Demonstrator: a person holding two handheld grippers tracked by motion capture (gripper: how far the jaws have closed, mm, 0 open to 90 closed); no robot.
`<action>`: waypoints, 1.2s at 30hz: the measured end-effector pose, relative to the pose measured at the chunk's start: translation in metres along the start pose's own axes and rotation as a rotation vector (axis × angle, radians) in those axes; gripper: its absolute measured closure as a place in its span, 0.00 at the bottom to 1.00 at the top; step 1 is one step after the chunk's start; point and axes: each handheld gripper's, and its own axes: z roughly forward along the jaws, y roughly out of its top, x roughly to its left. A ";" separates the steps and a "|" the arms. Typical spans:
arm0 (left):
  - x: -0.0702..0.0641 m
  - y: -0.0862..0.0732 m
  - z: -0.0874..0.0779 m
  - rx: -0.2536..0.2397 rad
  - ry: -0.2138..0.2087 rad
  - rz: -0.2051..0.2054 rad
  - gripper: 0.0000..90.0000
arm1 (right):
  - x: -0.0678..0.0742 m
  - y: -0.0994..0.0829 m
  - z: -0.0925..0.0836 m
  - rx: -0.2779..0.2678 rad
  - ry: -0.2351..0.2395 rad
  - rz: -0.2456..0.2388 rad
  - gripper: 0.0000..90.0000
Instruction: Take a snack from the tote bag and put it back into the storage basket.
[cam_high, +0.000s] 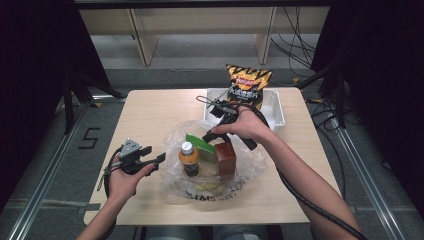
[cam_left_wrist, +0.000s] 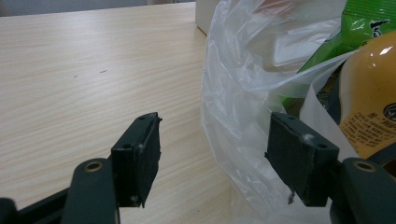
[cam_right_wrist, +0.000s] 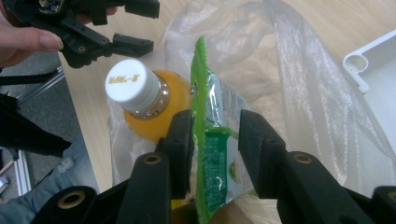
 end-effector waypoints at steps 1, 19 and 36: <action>0.000 0.000 0.000 -0.001 0.000 0.000 0.38 | 0.000 0.000 0.001 0.010 0.009 0.015 0.73; 0.000 0.001 -0.001 -0.005 -0.002 0.003 0.38 | 0.002 0.006 0.011 0.095 0.013 -0.002 0.77; 0.002 0.001 0.000 -0.001 -0.004 0.005 0.38 | 0.001 0.011 0.013 0.195 0.009 -0.011 0.84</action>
